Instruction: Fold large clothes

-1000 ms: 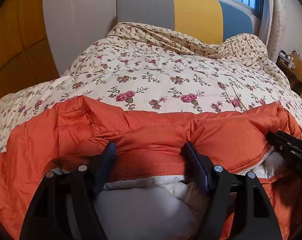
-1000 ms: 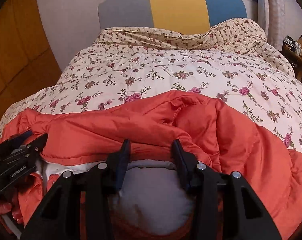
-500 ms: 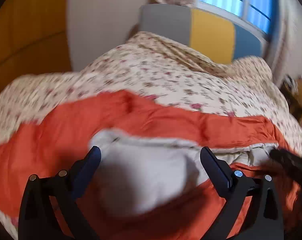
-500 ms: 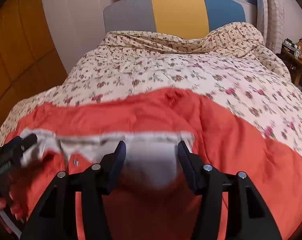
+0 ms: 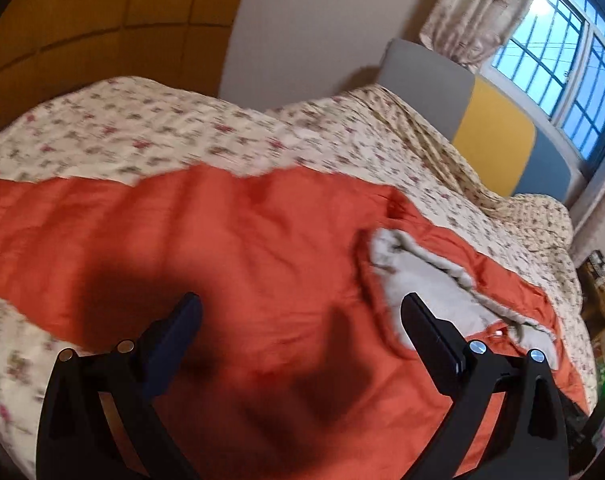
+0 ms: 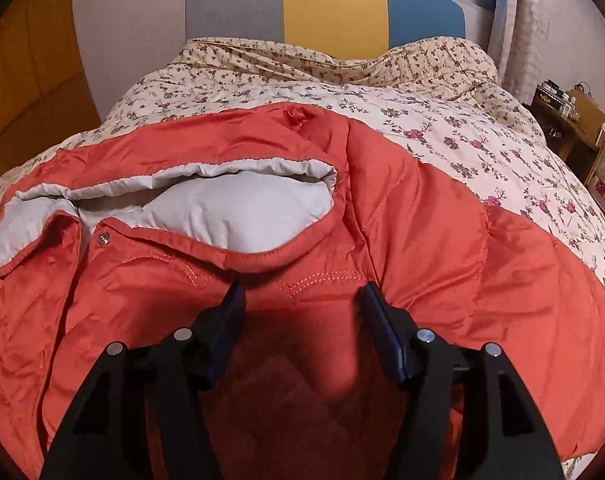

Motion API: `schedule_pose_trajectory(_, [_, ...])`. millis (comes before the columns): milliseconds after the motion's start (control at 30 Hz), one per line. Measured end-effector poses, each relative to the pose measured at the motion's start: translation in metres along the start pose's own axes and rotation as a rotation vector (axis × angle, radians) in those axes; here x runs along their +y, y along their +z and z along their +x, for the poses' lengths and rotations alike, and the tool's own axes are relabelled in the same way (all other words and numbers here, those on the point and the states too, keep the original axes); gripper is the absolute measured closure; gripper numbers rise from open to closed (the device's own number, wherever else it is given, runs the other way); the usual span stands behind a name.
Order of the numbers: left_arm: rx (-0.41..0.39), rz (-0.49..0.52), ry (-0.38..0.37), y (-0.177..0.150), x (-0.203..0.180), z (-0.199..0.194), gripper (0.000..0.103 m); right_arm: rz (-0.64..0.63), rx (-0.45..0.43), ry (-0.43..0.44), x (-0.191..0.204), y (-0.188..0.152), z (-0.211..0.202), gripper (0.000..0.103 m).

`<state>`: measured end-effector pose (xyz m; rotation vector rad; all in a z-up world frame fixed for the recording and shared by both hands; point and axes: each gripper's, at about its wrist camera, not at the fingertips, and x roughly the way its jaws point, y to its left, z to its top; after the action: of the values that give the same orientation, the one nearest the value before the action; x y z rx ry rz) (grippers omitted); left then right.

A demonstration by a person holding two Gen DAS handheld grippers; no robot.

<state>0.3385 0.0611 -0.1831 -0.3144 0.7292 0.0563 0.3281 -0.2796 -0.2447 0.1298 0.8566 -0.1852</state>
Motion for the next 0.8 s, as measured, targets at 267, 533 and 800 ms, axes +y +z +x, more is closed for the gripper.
schedule_pose_trajectory(267, [-0.042, -0.212, 0.138, 0.002, 0.104, -0.034, 0.004, -0.004, 0.001, -0.003, 0.000, -0.001, 0.002, 0.040])
schedule_pose_trajectory(533, [-0.082, -0.588, 0.256, -0.012, 0.212, -0.063, 0.008, -0.003, 0.000, -0.001, 0.001, -0.001, 0.002, 0.040])
schedule_pose_trajectory(800, [-0.137, -0.703, 0.264, 0.002, 0.264, -0.055, 0.012, -0.004, 0.000, -0.001, 0.001, -0.001, 0.002, 0.040])
